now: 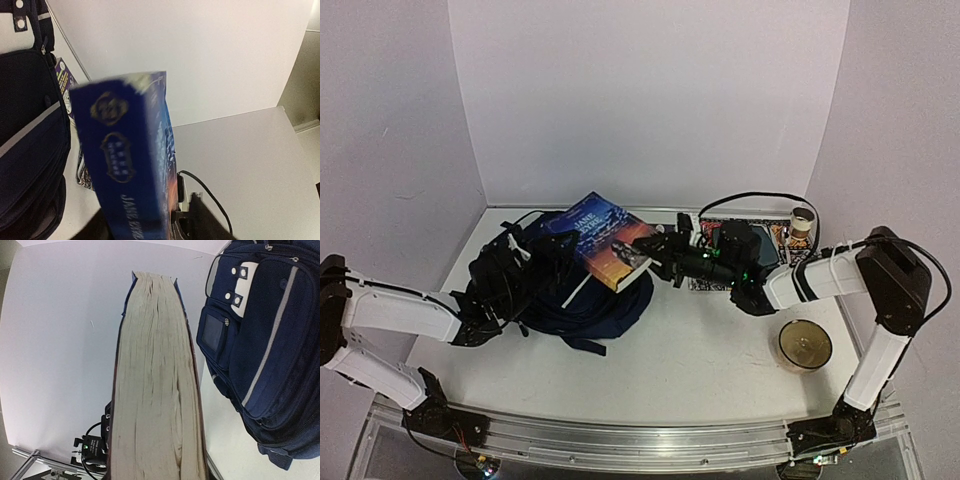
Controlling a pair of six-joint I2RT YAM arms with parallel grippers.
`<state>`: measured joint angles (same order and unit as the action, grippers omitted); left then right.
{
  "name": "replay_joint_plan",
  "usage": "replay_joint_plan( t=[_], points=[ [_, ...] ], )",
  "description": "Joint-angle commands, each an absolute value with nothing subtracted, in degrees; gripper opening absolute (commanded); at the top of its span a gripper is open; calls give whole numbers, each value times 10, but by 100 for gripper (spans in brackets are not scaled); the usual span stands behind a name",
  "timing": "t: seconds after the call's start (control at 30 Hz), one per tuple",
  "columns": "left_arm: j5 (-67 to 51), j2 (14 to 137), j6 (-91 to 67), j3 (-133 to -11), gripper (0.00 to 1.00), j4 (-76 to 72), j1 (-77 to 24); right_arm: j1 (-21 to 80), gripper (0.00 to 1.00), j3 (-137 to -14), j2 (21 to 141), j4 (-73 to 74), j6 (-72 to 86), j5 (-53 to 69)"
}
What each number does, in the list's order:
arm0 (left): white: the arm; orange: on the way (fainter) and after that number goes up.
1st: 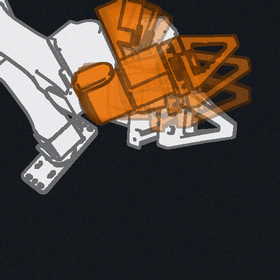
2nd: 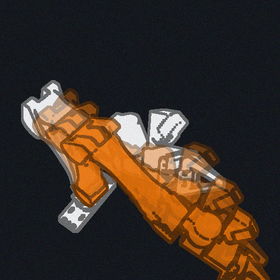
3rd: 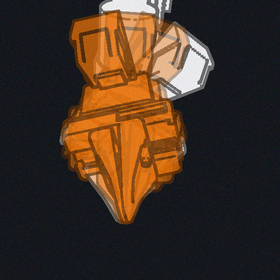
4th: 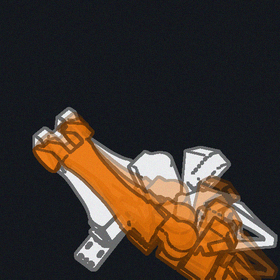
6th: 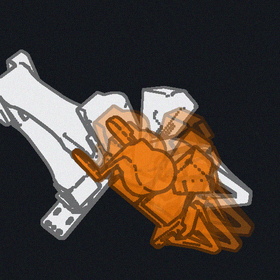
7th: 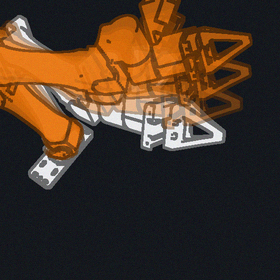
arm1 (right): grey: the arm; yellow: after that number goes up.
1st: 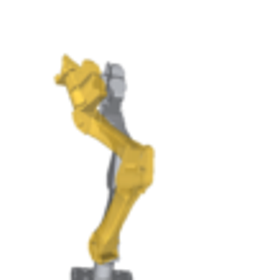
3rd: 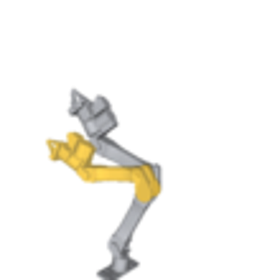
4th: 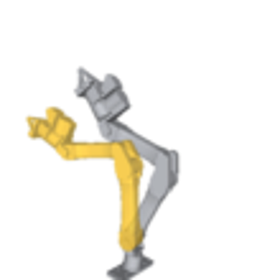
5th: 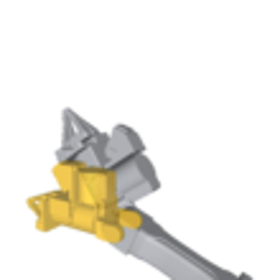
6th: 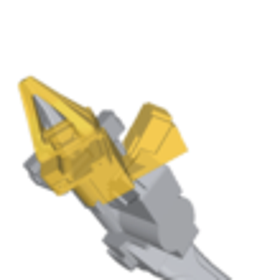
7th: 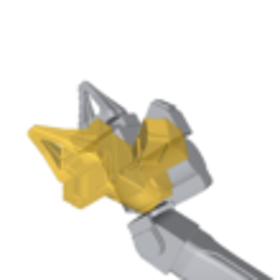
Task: Pack the student bag
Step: Pass from the left arm to the right, then pick up the largest pocket of the bag from the student bag.
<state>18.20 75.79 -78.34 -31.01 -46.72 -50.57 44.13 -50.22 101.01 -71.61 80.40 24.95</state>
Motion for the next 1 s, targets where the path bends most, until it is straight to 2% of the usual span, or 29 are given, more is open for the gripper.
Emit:
replay_joint_plan(
  t=[0.0, 0.13, 0.4, 0.63, 0.97],
  points=[
    [199, 694, -693, -304, 57, -490, -492, 388, 0, -472, 947, -1024, 787, 234],
    [170, 674, -598, -334, 68, -371, -490, 364, 0, -434, 921, -1016, 784, 241],
    [112, 694, -430, -405, 76, -165, -488, 301, 0, -367, 857, -957, 782, 269],
    [102, 811, -303, -558, 81, 83, -490, 257, 0, -333, 782, -886, 753, 275],
    [168, 988, -214, -741, 83, 262, -531, 225, 0, -358, 677, -689, 656, 268]
  ],
)
